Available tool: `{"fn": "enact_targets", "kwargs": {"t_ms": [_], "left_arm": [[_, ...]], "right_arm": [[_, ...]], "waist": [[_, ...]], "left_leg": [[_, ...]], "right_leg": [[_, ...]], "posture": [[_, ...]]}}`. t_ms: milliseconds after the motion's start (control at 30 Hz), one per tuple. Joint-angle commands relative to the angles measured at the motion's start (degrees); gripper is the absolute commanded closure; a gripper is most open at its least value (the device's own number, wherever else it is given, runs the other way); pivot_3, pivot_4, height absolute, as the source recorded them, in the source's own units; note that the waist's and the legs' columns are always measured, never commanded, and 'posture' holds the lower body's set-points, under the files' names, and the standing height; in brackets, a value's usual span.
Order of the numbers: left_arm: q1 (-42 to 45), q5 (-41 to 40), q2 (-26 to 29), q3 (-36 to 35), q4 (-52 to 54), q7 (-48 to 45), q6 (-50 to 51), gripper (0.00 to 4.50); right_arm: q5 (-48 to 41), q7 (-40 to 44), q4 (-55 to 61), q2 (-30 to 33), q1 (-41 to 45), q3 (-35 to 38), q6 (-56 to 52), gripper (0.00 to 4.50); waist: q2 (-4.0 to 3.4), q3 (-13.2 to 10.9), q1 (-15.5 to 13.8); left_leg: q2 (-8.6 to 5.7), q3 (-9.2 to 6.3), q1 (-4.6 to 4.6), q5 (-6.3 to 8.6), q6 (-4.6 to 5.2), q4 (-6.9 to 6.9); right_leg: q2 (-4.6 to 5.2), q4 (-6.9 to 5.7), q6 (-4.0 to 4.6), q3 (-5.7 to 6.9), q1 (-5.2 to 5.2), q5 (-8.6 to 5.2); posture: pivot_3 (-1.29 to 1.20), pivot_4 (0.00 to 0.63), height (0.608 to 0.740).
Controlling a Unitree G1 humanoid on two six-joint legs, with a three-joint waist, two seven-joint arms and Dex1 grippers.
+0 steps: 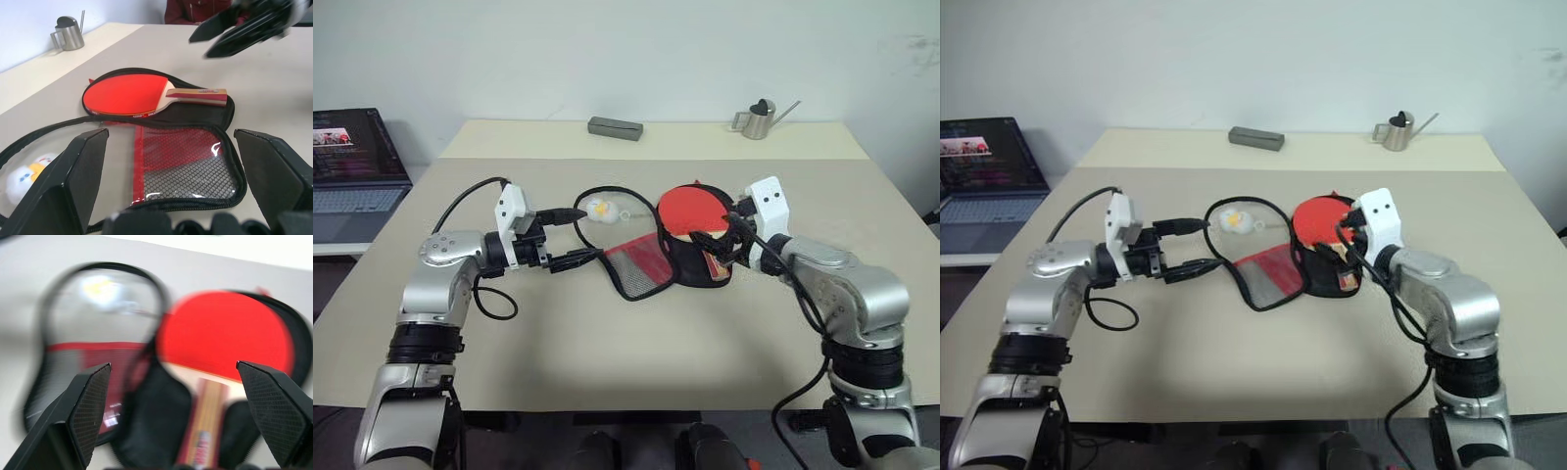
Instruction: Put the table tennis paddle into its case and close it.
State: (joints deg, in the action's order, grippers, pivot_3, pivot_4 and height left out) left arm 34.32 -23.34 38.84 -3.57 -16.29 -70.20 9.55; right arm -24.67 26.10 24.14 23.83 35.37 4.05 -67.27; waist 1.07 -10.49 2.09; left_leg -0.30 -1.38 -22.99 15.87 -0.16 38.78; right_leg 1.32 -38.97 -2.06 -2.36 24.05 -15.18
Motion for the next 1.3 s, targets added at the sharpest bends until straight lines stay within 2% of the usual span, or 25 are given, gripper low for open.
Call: {"fn": "enact_targets", "kwargs": {"t_ms": [33,133,333,567,667,800,1033,1300], "left_arm": [[-0.24,0.25,1.49,-2.23,0.59,1.12,-0.55,0.00],[-0.60,0.64,2.21,-2.39,0.79,2.40,0.83,0.00],[-1.02,2.21,3.56,-2.54,-0.15,4.82,2.66,0.00],[-2.22,2.55,5.24,-3.00,-0.98,5.12,2.89,0.00],[-1.82,3.98,6.50,-2.98,-4.24,5.20,2.79,0.59],[-0.67,8.37,7.40,-1.48,-9.95,7.79,0.89,1.99],[5.27,15.41,5.54,1.74,-22.01,12.15,-3.02,4.45],[15.80,23.76,-1.55,7.26,-38.20,17.52,-10.24,4.48]], "right_arm": [[-4.38,4.94,1.68,4.01,0.82,3.18,0.51,0.02],[-5.14,6.47,0.31,6.84,1.16,3.35,2.12,0.02],[-7.17,8.70,-1.39,8.25,2.28,3.77,3.41,0.02],[-14.06,18.73,0.05,14.66,2.29,3.58,4.58,0.02],[-14.46,20.84,-0.95,17.23,3.20,3.03,5.81,0.00],[-14.00,22.53,-2.73,19.66,4.05,2.53,8.20,0.00],[-16.62,26.45,-1.20,23.22,2.73,4.10,10.18,0.00],[-14.32,27.50,-1.82,26.24,0.61,3.26,14.29,0.00]], "waist": [[0.01,0.00,-0.10],[0.01,0.00,-0.16],[0.02,-0.01,-0.12],[0.02,-0.01,-0.26],[0.02,-0.01,-0.26],[0.02,-0.01,-0.12],[0.04,-0.02,-0.47],[0.10,-0.04,-0.71]], "left_leg": [[0.00,0.00,0.00,0.00,0.00,0.00],[0.00,-0.01,0.00,0.00,0.00,0.01],[0.00,0.00,0.00,0.00,0.00,0.01],[0.00,-0.01,0.00,0.00,0.00,0.01],[0.01,-0.02,0.00,0.00,0.00,0.01],[0.02,0.00,0.01,0.00,0.00,0.01],[-0.01,-0.01,-0.02,0.00,0.00,0.02],[-0.04,-0.02,-0.04,0.00,0.00,0.06]], "right_leg": [[0.00,0.00,0.00,0.01,0.00,0.00],[0.00,0.01,0.00,0.01,-0.02,0.00],[0.00,0.00,0.00,-0.01,-0.01,0.00],[0.06,0.03,0.00,0.01,-0.02,0.00],[0.07,0.02,0.00,0.02,-0.03,0.00],[0.06,0.01,0.00,0.00,-0.01,0.00],[0.07,0.05,0.00,0.03,-0.02,0.00],[0.06,0.01,-0.01,0.07,-0.02,0.00]], "posture": [[0.00,0.150,0.740],[0.00,0.150,0.740],[0.00,0.150,0.740],[0.00,0.150,0.740],[0.00,0.150,0.740],[0.00,0.150,0.740],[0.00,0.150,0.740],[0.00,0.150,0.740]]}}
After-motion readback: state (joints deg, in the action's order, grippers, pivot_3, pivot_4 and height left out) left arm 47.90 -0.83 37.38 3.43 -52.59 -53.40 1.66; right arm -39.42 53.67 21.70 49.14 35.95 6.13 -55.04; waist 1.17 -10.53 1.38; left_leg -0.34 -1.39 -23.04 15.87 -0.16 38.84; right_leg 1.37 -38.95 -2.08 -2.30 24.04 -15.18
